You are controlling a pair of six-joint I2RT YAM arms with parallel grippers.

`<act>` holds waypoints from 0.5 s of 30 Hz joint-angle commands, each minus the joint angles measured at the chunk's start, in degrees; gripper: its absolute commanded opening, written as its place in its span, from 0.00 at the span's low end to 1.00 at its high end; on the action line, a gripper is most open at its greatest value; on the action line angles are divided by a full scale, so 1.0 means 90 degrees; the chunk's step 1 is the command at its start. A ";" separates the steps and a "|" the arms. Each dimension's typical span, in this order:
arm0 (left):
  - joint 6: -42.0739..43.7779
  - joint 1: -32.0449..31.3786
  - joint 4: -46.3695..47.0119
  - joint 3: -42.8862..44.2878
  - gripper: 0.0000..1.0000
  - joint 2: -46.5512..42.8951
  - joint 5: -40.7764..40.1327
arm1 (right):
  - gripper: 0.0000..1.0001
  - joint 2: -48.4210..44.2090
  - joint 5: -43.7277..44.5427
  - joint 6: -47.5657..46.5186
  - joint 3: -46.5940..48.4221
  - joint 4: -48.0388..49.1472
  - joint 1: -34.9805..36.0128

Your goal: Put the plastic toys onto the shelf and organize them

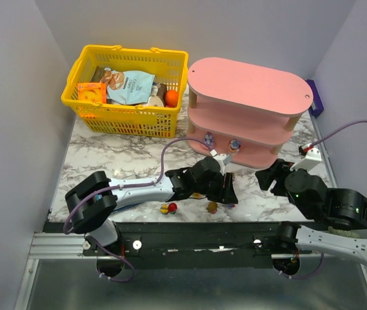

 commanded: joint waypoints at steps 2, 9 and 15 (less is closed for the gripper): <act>-0.0029 -0.0146 0.0063 0.0200 0.55 0.0276 0.0229 | 0.71 -0.0218 0.0364 -0.0007 -0.0176 -0.0204 -0.0005; -0.0195 -0.0185 0.0151 0.0258 0.50 0.0491 0.0092 | 0.71 -0.0257 0.0335 0.0071 -0.0352 -0.0223 0.0005; -0.0371 -0.0185 0.0142 0.0258 0.48 0.0628 -0.0112 | 0.71 -0.0393 0.0413 0.0110 -0.0430 -0.0282 -0.0004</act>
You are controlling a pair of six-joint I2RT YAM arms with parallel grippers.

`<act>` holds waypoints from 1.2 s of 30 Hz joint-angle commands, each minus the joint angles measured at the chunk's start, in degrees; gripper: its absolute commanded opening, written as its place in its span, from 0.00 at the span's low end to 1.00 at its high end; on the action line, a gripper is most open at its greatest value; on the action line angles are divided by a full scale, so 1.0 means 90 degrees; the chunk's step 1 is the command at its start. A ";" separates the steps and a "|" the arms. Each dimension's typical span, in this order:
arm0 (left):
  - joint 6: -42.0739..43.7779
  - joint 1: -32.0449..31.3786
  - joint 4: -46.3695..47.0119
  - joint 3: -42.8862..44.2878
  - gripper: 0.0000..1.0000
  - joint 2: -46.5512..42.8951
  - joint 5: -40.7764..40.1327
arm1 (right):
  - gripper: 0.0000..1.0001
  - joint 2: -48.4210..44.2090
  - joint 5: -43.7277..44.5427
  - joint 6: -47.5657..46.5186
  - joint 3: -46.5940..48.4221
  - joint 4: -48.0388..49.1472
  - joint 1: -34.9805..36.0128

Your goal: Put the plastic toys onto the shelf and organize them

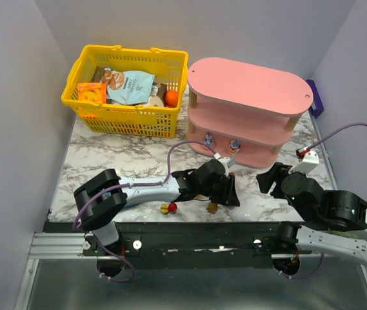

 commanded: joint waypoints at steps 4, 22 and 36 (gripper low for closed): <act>-0.0277 -0.0040 -0.0044 0.0044 0.48 0.0111 -0.0310 | 0.71 -0.0282 0.0343 0.0135 -0.0164 -0.0143 0.0005; -0.1175 -0.0020 0.0015 -0.0366 0.59 -0.0124 -0.0828 | 0.71 -0.0663 0.0382 0.0291 -0.0476 -0.0212 0.0005; -0.1361 0.0126 -0.0092 -0.0191 0.54 -0.0104 -0.0965 | 0.71 -0.0858 0.0440 0.0340 -0.0603 -0.0231 0.0005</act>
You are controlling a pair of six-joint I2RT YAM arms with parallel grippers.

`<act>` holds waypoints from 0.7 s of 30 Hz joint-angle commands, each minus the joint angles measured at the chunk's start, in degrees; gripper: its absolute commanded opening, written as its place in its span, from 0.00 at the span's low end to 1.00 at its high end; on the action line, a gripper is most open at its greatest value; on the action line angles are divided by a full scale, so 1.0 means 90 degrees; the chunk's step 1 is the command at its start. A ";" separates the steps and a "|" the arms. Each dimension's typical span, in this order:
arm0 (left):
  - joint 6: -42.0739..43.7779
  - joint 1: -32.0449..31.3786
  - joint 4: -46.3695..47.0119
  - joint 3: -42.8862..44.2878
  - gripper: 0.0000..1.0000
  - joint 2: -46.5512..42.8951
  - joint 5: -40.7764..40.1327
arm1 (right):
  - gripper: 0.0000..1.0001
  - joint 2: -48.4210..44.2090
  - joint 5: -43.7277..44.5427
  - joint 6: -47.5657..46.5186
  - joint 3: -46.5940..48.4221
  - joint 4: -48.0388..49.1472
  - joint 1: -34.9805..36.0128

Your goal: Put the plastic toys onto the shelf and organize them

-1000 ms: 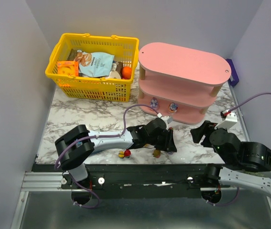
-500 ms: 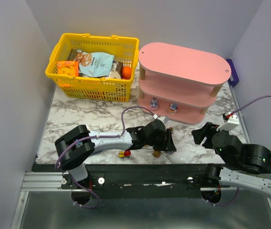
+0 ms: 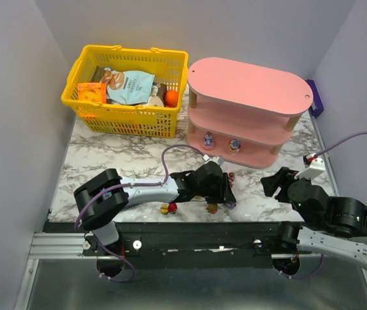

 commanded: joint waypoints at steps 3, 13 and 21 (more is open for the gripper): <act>-0.0079 0.0114 -0.0078 0.0140 0.54 -0.0136 -0.0171 | 0.71 -0.0135 0.0314 0.0160 -0.0101 -0.0163 0.0005; -0.0118 0.0222 -0.0049 0.0287 0.43 -0.0048 -0.0112 | 0.71 -0.0164 0.0343 0.0170 -0.0179 -0.0144 0.0005; -0.0157 0.0241 -0.0029 0.0316 0.46 0.0079 0.0064 | 0.71 -0.0242 0.0412 0.0150 -0.0198 -0.0144 0.0005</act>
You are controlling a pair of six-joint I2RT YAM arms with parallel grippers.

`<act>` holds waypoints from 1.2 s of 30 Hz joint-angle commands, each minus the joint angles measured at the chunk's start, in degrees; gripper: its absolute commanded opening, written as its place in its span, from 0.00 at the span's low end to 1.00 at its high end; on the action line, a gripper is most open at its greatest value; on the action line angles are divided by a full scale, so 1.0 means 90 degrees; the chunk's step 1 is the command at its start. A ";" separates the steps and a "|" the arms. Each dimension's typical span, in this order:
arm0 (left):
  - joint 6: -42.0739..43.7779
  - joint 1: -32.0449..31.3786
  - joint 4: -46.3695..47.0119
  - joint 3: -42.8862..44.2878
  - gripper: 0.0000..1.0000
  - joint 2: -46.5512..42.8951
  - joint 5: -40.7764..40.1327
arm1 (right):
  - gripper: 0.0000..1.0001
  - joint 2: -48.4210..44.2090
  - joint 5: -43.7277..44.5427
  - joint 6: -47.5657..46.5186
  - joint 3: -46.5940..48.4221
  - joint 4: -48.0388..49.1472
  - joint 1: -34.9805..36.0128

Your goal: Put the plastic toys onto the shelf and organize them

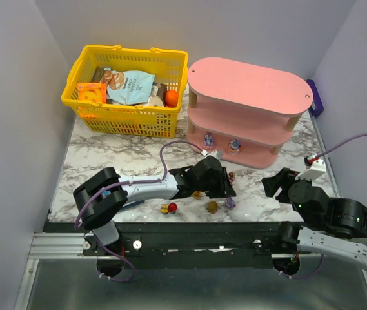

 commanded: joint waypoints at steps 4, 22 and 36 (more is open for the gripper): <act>-0.0087 0.0013 0.0029 0.0119 0.39 0.0109 0.0152 | 0.71 -0.0135 0.0324 0.0131 -0.0118 -0.0134 0.0005; -0.0223 0.0013 0.0019 -0.0017 0.20 0.0089 0.0308 | 0.70 -0.0224 0.0363 0.0160 -0.0177 -0.0134 -0.0005; -0.0253 0.0013 -0.0536 0.0723 0.00 0.0021 0.0045 | 0.70 -0.0184 0.0354 0.0150 -0.0050 -0.0144 0.0005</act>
